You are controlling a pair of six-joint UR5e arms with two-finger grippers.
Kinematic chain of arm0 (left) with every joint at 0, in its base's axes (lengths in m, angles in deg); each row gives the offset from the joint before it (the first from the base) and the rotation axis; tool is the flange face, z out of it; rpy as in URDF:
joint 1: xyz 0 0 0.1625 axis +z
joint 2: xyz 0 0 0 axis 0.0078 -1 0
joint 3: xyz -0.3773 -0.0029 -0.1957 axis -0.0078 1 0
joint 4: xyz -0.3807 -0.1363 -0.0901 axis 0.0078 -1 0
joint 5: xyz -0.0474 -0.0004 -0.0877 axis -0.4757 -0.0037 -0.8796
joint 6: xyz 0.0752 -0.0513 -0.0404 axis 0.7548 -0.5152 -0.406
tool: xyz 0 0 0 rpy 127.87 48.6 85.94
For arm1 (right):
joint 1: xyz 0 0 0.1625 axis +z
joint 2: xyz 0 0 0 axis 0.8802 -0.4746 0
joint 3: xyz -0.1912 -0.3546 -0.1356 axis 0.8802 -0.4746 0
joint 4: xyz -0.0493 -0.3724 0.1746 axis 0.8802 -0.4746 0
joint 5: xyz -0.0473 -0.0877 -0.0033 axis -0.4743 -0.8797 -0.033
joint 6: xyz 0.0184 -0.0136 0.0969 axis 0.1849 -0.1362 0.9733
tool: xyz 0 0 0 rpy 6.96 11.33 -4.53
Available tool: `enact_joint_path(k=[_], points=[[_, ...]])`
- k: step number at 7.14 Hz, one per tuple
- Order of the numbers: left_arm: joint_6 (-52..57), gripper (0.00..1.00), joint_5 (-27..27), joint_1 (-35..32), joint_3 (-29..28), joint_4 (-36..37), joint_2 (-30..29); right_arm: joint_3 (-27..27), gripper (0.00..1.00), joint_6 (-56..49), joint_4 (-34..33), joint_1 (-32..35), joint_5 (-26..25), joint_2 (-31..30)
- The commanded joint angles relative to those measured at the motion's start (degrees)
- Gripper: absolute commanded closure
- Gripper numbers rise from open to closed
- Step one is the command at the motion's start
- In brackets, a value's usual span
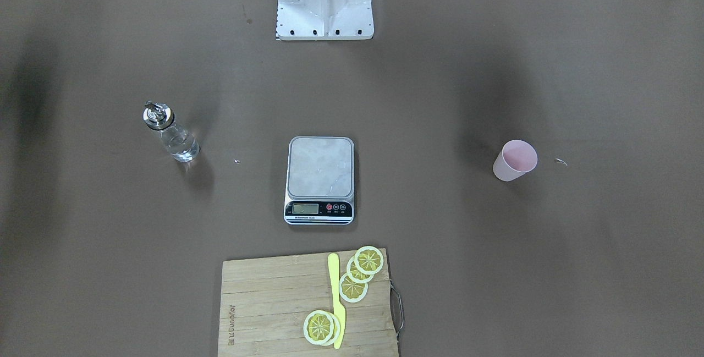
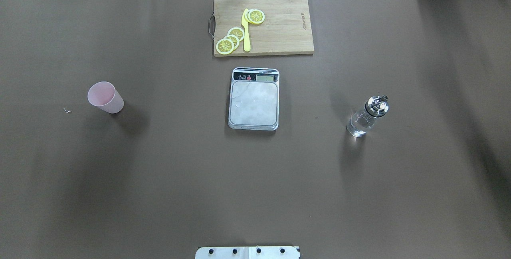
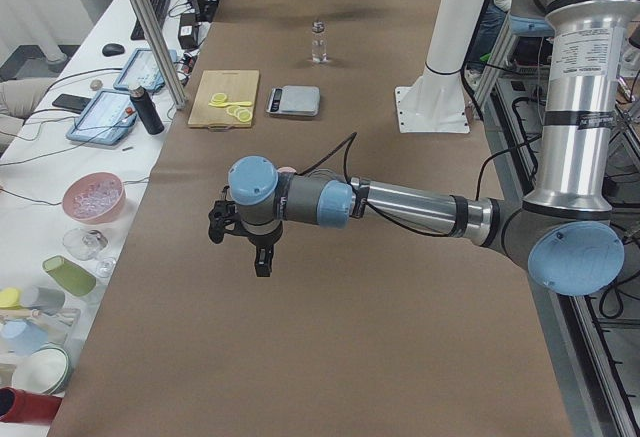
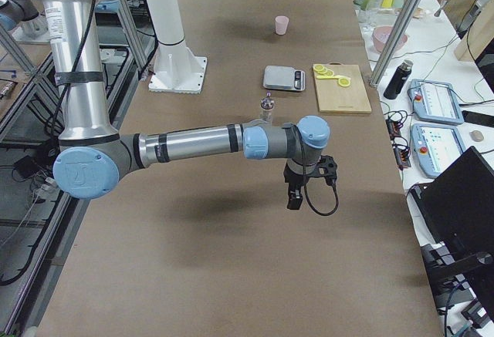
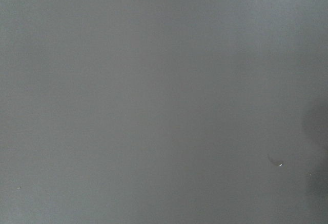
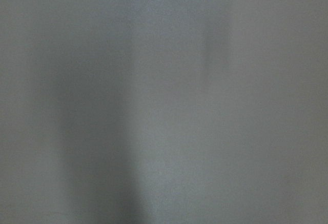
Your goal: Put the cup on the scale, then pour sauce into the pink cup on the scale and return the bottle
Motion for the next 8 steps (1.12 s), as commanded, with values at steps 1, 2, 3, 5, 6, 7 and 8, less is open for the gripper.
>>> enact_joint_path(k=[1, 2, 3, 5, 6, 7, 8], points=[[-0.15, 0.0, 0.09, 0.06, -0.33, 0.33, -0.56, -0.31, 0.0, 0.09, 0.0, 0.0, -0.01, -0.14], [-0.33, 0.0, 0.09, 0.15, -0.59, -0.19, -1.0, -0.31, 0.0, 0.09, 0.0, 0.0, 0.08, -0.23], [-0.07, 0.0, 0.44, 0.41, -0.68, -0.54, -1.79, -0.31, 0.0, 0.09, 0.0, 0.0, 0.08, -0.14], [-0.68, 0.0, 1.67, 5.15, -1.48, 7.41, -10.73, -0.14, 0.0, 0.0, 0.0, 0.0, -0.01, 0.12], [-0.77, 0.0, 2.02, 7.08, -1.12, 7.89, -12.32, -0.13, 0.0, 0.0, 0.0, 0.0, -0.01, 0.21], [-1.9, 0.0, 2.02, 8.14, -0.95, 7.89, -13.73, -0.22, 0.0, 0.0, 0.0, 0.0, -0.01, 0.13], [-5.3, 0.0, 2.28, 10.5, -0.86, 7.72, -15.49, -0.22, 0.0, 0.0, 0.0, 0.0, -0.01, 0.04]])
